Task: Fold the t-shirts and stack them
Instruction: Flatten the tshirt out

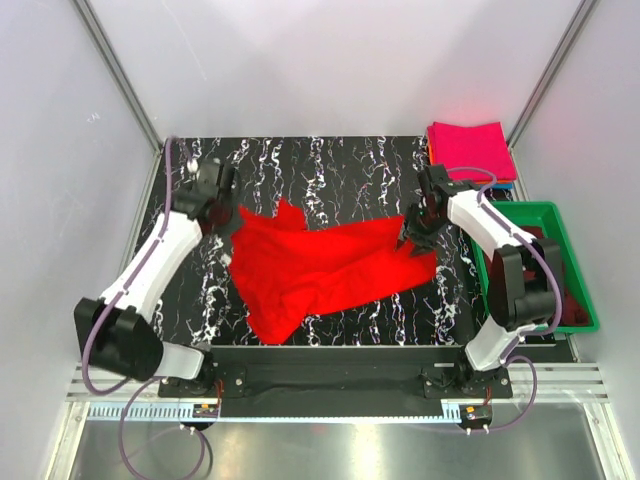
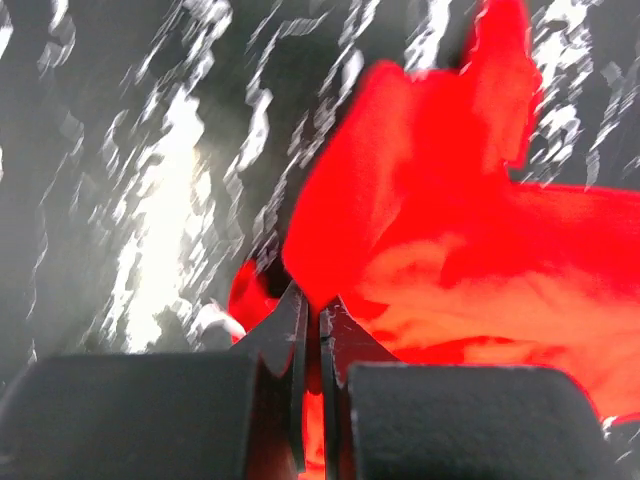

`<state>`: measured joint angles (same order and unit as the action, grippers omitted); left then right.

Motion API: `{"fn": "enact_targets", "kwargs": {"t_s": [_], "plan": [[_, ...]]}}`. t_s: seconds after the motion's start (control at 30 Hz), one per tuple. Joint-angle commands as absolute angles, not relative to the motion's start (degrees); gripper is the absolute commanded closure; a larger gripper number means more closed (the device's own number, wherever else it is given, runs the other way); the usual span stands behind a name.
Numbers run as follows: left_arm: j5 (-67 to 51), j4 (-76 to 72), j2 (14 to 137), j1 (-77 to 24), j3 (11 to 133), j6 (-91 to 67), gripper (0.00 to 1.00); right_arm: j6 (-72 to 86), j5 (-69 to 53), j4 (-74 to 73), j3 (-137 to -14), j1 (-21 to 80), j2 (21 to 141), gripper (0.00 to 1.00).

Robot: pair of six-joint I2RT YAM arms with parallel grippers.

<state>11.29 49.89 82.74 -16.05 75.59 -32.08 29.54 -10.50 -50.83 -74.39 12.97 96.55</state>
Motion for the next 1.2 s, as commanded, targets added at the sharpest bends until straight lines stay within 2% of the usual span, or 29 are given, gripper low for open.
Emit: {"fn": "enact_targets", "kwargs": {"t_s": [0.0, 0.23, 0.33, 0.37, 0.43, 0.5, 0.6, 0.67, 0.87, 0.97, 1.07, 1.17], "plan": [[11.3, 51.2, 83.2, -16.4, 62.2, -34.7, 1.00, 29.4, -10.1, -48.1, -71.5, 13.2, 98.7, 0.49], [13.7, 53.9, 79.3, -16.3, 55.6, -35.7, 0.98, 25.7, -6.0, -49.7, -81.7, 13.0, 106.2, 0.49], [8.9, 53.6, 76.6, -16.0, 53.3, -38.3, 0.61, 22.9, -1.9, -50.4, -87.7, 11.4, 109.1, 0.49], [7.7, 53.0, 76.3, -15.8, 53.3, -39.0, 0.41, 22.1, -2.0, -49.1, -88.9, 9.6, 109.7, 0.48], [6.6, 51.8, 76.5, -14.2, 56.7, -38.5, 0.33, 19.5, -3.9, -46.9, -91.4, 7.7, 111.7, 0.48], [6.8, 47.6, 77.5, -12.8, 59.8, -35.6, 0.31, 16.5, -9.1, -45.2, -93.0, 5.3, 113.4, 0.48], [5.4, 41.8, 83.3, -9.6, 66.5, -31.9, 0.31, 13.0, -10.4, -47.0, -97.6, 4.6, 117.4, 0.48], [3.9, 41.0, 91.5, -8.3, 72.8, -29.8, 0.33, 12.8, -15.3, -45.5, -99.2, 4.6, 118.8, 0.51], [-3.3, 40.9, 108.4, -8.2, 82.7, -22.1, 0.35, 13.8, -26.7, -42.3, -106.2, 12.7, 122.2, 0.52], [-3.3, 41.4, 110.4, -8.2, 83.8, -22.1, 0.35, 14.9, -31.8, -40.8, -112.2, 17.7, 126.6, 0.53], [-1.5, 43.1, 110.4, -8.2, 82.9, -23.5, 0.35, 17.7, -33.7, -39.4, -118.2, 22.5, 131.9, 0.59], [2.3, 43.6, 109.3, -7.9, 80.7, -23.9, 0.35, 18.7, -34.1, -39.8, -124.9, 27.0, 137.5, 0.61]]}}
